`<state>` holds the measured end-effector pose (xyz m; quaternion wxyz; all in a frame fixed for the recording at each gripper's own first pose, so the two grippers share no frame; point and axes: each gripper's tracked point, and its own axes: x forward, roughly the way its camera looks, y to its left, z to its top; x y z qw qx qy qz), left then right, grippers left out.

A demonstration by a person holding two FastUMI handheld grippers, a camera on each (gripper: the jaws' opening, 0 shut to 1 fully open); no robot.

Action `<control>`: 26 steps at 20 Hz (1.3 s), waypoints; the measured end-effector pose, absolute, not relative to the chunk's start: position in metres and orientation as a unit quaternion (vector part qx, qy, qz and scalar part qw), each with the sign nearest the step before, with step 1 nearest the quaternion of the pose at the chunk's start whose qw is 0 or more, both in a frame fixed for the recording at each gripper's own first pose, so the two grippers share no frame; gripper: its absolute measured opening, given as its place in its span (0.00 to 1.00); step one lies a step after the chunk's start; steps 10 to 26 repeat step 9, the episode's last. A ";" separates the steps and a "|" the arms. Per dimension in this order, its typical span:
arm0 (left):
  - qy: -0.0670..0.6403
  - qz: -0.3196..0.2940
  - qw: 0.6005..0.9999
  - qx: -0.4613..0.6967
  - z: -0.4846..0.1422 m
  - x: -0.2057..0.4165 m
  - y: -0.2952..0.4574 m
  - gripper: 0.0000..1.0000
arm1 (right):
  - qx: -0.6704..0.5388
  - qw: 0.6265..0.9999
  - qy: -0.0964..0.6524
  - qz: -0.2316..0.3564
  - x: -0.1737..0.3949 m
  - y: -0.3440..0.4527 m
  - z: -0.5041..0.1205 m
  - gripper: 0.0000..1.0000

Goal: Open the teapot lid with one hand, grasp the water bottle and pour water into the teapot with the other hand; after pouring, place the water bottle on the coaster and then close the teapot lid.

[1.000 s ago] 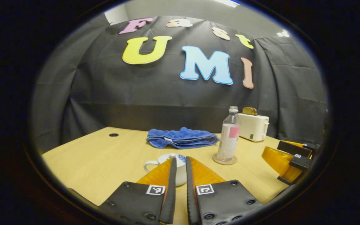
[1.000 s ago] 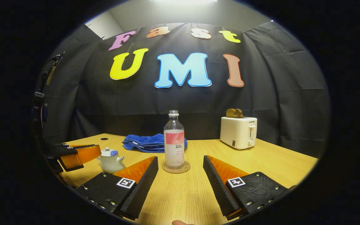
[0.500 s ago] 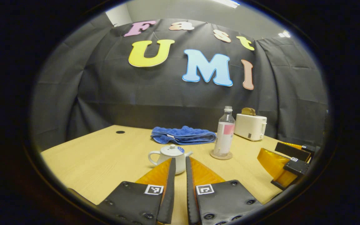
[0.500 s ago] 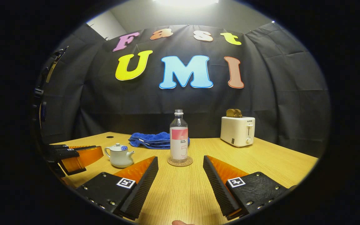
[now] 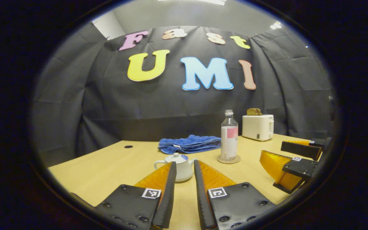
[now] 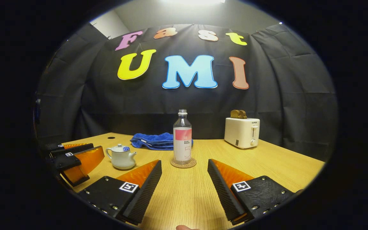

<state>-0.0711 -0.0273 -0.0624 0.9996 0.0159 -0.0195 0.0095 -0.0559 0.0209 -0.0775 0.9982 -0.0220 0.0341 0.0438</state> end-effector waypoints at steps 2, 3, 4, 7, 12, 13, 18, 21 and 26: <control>-0.022 0.006 1.000 0.020 -0.063 -0.072 -0.029 0.39 | -0.013 0.998 0.042 0.046 -0.054 0.021 -0.080 0.92; -0.025 0.013 0.999 0.017 -0.061 -0.073 -0.025 0.42 | -0.014 0.998 0.042 0.052 -0.055 0.024 -0.079 0.92; -0.023 0.013 0.999 0.018 -0.062 -0.073 -0.027 0.58 | -0.020 0.998 0.036 0.056 -0.057 0.026 -0.076 0.92; -0.023 0.007 1.000 0.019 -0.062 -0.072 -0.030 0.83 | -0.018 0.998 0.032 0.054 -0.058 0.026 -0.076 0.92; -0.027 -0.007 0.999 0.018 -0.061 -0.072 -0.034 0.94 | -0.016 0.999 0.029 0.037 -0.059 0.020 -0.075 0.92; -0.027 -0.007 0.999 0.018 -0.061 -0.072 -0.034 0.94 | -0.016 0.999 0.029 0.037 -0.059 0.020 -0.075 0.92; -0.027 -0.007 0.999 0.018 -0.061 -0.072 -0.034 0.94 | -0.016 0.999 0.029 0.037 -0.059 0.020 -0.075 0.92; -0.027 -0.007 0.999 0.018 -0.061 -0.072 -0.034 0.94 | -0.016 0.999 0.029 0.037 -0.059 0.020 -0.075 0.92; -0.027 -0.007 0.999 0.018 -0.061 -0.072 -0.034 0.94 | -0.016 0.999 0.029 0.037 -0.059 0.020 -0.075 0.92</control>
